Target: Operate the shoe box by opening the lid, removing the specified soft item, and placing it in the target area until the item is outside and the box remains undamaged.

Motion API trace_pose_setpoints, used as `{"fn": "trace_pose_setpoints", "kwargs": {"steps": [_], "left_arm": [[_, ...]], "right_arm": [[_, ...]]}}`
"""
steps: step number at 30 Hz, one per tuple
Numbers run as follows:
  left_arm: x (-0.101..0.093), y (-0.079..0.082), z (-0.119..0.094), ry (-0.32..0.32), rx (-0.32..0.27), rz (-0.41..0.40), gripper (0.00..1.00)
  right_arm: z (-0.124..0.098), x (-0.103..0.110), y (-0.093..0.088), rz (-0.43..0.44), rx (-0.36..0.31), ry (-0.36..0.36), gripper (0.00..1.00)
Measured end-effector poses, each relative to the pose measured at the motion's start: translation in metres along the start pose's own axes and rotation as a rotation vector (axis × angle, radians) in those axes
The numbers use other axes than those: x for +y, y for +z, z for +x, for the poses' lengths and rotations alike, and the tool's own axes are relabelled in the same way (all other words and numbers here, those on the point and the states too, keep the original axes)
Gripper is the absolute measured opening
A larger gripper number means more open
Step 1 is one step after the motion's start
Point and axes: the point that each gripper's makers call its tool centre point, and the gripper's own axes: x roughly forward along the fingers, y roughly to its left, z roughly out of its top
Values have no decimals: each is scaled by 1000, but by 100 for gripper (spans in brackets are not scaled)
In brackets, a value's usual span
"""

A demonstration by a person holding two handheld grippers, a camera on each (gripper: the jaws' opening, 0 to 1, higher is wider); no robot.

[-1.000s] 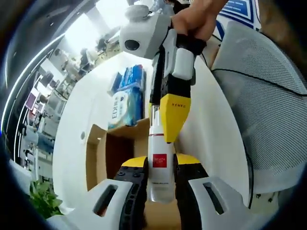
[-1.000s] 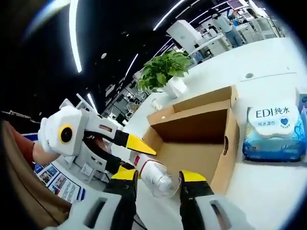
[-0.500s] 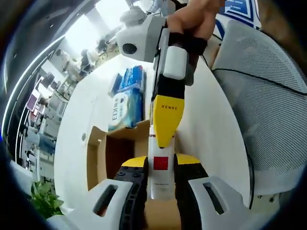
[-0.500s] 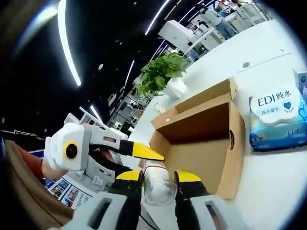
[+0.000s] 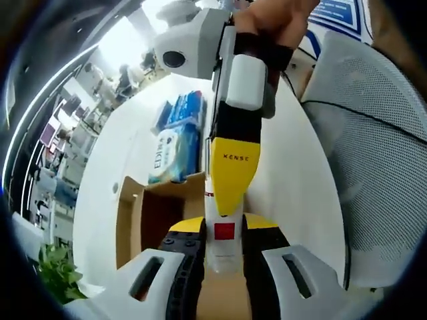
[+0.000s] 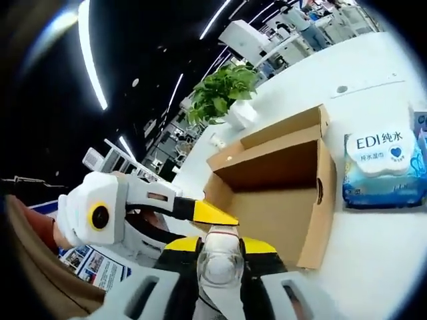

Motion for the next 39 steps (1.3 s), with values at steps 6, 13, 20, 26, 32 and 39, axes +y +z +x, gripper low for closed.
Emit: {"fn": "trace_pose_setpoints", "kwargs": {"steps": [6, 13, 20, 26, 32, 39], "left_arm": [[10, 18, 7, 43, -33, -30, 20], [33, 50, 19, 109, -90, -93, 20], [56, 76, 37, 141, -124, -134, 20], [77, 90, 51, 174, -147, -162, 20], [95, 97, 67, 193, -154, -223, 20], [120, 100, 80, 229, -168, -273, 20]], "right_arm": [[-17, -8, 11, -35, 56, -36, 18], [-45, -15, 35, -95, 111, -79, 18], [-67, -27, 57, -157, 171, -140, 18], [-78, -40, 74, -183, 198, -177, 18], [-83, -57, 91, -232, 260, -217, 18], [-83, -72, 115, -292, 296, -255, 18]]}}
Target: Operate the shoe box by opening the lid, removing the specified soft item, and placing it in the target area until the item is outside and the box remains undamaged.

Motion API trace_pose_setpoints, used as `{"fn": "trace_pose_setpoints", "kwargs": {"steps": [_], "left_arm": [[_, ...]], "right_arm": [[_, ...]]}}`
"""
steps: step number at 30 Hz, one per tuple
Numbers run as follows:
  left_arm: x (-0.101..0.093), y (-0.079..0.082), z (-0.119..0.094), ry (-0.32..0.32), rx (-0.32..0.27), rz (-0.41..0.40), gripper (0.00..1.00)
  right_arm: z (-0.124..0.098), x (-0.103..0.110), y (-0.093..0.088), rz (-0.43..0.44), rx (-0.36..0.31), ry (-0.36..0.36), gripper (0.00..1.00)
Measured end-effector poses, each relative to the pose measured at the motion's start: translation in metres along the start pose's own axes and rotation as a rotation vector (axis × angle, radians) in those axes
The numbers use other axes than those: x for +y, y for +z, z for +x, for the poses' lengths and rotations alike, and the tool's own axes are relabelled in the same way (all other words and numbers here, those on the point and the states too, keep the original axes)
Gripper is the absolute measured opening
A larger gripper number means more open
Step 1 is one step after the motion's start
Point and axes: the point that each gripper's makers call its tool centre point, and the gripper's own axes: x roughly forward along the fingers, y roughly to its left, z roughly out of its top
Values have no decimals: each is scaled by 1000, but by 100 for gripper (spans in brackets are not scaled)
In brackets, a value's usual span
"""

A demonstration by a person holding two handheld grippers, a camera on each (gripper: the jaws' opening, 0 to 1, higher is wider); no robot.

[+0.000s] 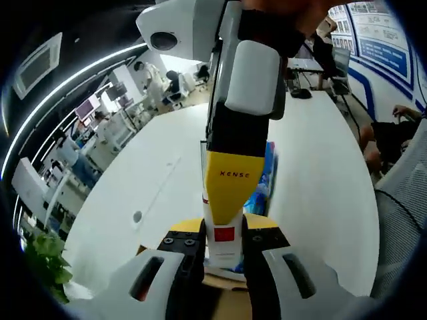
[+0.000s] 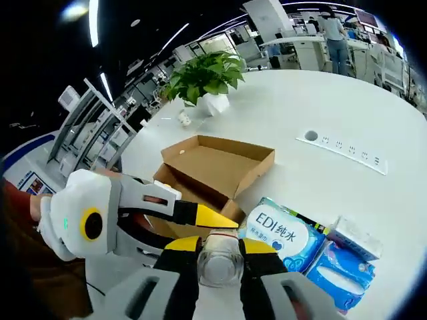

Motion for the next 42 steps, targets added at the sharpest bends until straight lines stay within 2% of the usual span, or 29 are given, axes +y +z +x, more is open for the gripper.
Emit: {"fn": "trace_pose_setpoints", "kwargs": {"steps": [8, 19, 24, 30, 31, 39, 42], "left_arm": [[21, 1, 23, 18, -9, -36, 20], [50, 5, 55, 43, -33, -146, 20], [62, 7, 69, 50, -45, -183, 20], [69, 2, 87, 39, -43, -210, 20], [69, 2, 89, 38, -42, -211, 20], [67, -11, 108, 9, -31, -245, 21], [66, -15, 112, -1, -25, -249, 22]], "right_arm": [[4, -26, 15, -38, 46, -50, 18], [9, -63, 41, -99, 90, -84, 18], [12, -81, 52, -156, 128, -110, 18], [20, -95, 53, -262, 183, -133, 18], [22, -97, 53, -301, 196, -126, 18], [37, -111, 46, -398, 265, -123, 18], [42, -115, 44, -460, 288, -117, 18]]}}
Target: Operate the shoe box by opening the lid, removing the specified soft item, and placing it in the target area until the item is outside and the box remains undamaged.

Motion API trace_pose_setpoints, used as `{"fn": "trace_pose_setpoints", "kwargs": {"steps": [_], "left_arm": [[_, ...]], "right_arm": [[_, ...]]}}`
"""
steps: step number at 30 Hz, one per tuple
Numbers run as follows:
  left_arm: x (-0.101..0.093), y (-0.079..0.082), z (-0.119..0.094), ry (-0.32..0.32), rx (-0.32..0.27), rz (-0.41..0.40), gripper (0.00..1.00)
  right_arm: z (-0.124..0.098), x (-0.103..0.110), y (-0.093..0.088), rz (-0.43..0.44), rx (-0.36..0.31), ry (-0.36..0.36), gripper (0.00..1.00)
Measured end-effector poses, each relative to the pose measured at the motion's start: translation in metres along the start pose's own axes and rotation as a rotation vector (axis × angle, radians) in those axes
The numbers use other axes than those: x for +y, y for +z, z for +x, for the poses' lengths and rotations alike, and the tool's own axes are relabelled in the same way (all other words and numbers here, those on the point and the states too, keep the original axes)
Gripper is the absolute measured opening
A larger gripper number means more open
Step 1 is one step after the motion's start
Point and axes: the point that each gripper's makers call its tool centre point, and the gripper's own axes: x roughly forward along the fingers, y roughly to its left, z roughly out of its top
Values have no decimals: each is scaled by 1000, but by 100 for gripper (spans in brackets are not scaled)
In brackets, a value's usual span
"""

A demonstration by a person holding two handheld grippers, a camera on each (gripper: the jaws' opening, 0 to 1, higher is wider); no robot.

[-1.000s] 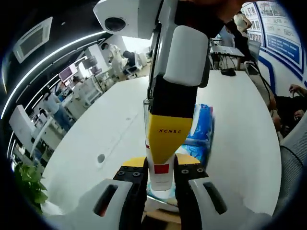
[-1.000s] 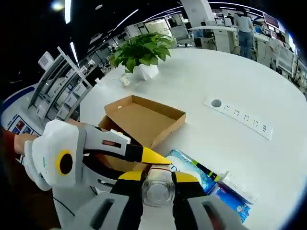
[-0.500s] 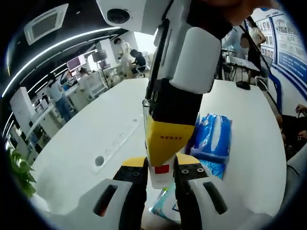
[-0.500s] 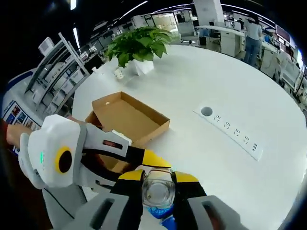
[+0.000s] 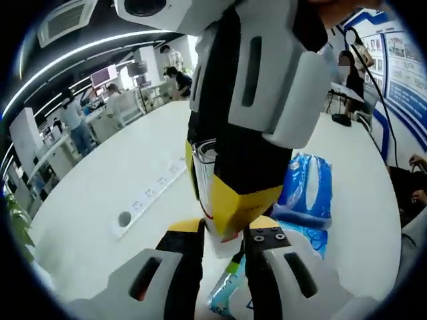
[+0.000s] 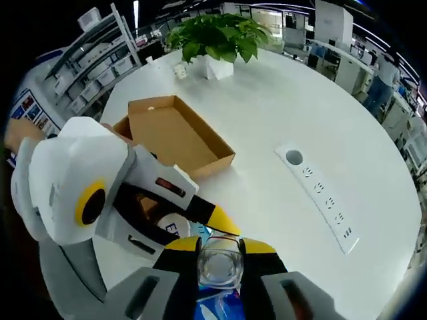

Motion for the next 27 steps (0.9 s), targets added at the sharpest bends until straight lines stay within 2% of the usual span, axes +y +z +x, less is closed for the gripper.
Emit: {"fn": "trace_pose_setpoints", "kwargs": {"steps": [8, 10, 12, 20, 27], "left_arm": [[-1, -9, 9, -31, 12, -9, 23], [-4, -12, 11, -37, 16, 1, 24], [-10, -14, 13, -60, 22, 20, 25], [-14, -19, 19, -86, 31, 41, 26], [-12, -22, 19, -95, 44, 61, 27]], "right_arm": [[13, -7, -6, -138, 72, -12, 18], [17, -10, -13, -214, 111, -24, 18], [22, -16, -21, -252, 155, -33, 18], [29, -18, -29, -281, 160, -2, 18], [35, -22, -39, -330, 203, -2, 18]]}}
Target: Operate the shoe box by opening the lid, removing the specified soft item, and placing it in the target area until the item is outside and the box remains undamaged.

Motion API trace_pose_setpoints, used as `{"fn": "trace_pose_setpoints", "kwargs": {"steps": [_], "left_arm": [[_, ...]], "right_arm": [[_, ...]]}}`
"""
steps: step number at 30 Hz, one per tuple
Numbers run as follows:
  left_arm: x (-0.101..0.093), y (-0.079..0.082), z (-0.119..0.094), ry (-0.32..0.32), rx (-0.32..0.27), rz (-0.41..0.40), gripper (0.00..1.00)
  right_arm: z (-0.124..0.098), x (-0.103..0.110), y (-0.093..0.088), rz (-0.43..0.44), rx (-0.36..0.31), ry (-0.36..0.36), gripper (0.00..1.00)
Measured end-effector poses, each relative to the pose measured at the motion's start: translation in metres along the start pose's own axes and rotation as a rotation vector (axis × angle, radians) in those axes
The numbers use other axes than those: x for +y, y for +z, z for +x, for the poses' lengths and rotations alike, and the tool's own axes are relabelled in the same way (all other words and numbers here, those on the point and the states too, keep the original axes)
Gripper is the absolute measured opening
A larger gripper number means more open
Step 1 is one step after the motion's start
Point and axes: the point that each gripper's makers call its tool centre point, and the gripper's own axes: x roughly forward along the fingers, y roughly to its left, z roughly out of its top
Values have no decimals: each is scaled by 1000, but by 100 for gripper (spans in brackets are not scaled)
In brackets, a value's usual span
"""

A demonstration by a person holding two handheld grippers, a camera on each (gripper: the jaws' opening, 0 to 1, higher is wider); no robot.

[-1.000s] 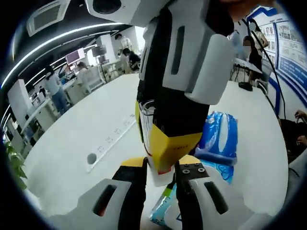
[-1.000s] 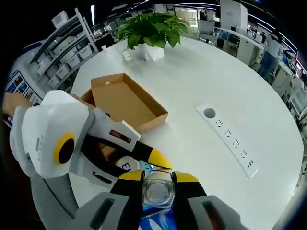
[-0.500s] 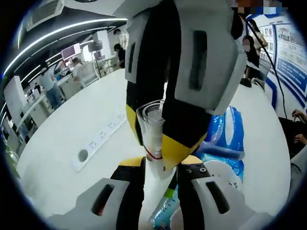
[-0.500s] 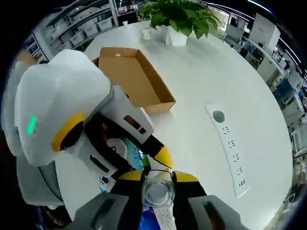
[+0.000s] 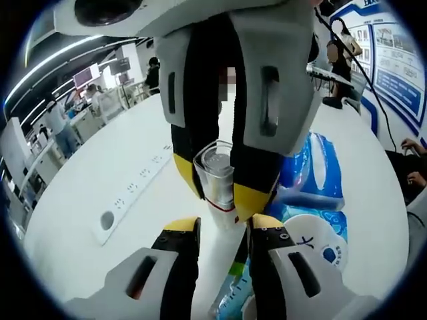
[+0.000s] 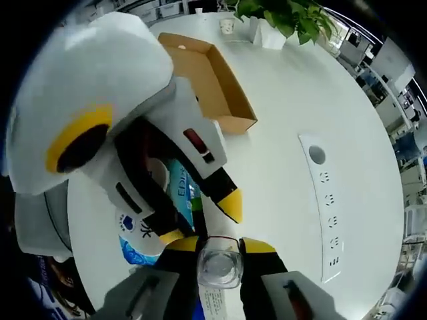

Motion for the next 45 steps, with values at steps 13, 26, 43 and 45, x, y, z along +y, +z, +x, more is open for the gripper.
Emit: {"fn": "trace_pose_setpoints", "kwargs": {"steps": [13, 26, 43, 45], "left_arm": [[1, -1, 1, -13, 9, 23, 26], [4, -4, 2, -16, 25, 53, 29], [2, -5, 15, -103, 67, 158, 30], [3, -4, 18, -108, 72, 172, 30]], "right_arm": [[-1, -1, 3, -70, 0, 7, 18], [2, 1, 2, -94, 5, 0, 21], [-7, -3, 1, -85, -25, -13, 22], [-9, -4, 1, -83, -27, -12, 20]]}}
